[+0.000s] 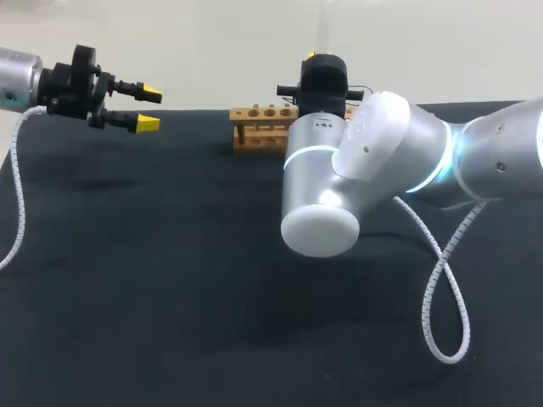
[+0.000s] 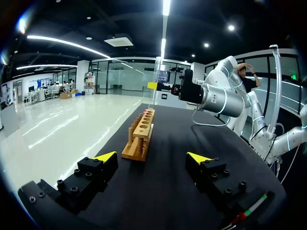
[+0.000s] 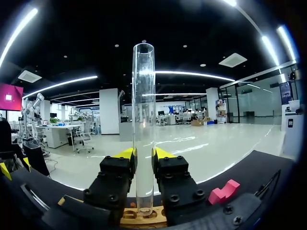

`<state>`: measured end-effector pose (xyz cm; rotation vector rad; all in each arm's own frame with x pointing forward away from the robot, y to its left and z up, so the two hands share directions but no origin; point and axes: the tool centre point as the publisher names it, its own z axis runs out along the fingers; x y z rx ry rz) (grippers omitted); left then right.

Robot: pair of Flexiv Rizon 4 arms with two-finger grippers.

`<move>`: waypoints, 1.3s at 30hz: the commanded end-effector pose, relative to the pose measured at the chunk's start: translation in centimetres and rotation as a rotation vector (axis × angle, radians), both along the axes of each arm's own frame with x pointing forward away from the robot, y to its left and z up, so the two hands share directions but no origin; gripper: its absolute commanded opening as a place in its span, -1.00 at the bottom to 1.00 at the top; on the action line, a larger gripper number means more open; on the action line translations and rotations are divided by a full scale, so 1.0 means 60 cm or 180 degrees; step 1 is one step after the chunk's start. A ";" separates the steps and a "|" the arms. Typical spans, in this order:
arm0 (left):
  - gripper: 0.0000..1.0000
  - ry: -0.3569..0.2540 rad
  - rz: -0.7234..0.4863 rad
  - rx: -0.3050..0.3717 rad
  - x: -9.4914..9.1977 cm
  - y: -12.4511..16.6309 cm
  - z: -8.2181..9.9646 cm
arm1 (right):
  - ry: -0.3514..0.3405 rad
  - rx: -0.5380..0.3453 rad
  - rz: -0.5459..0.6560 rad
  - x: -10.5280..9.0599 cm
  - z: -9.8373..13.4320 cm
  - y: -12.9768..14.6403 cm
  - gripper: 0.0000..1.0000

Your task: Grasp the test tube, adjust it, and insert it.

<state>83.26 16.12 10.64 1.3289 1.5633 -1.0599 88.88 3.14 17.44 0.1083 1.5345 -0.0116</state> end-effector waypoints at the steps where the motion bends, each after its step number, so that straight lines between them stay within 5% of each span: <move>1: 1.00 0.0003 -0.0021 -0.0004 0.005 0.001 -0.001 | -0.0001 -0.0004 0.0017 0.004 -0.005 -0.005 -1.00; 39: 1.00 0.0003 -0.0021 -0.0004 0.005 0.001 -0.001 | 0.0117 -0.0091 0.0029 0.020 -0.069 -0.006 -1.00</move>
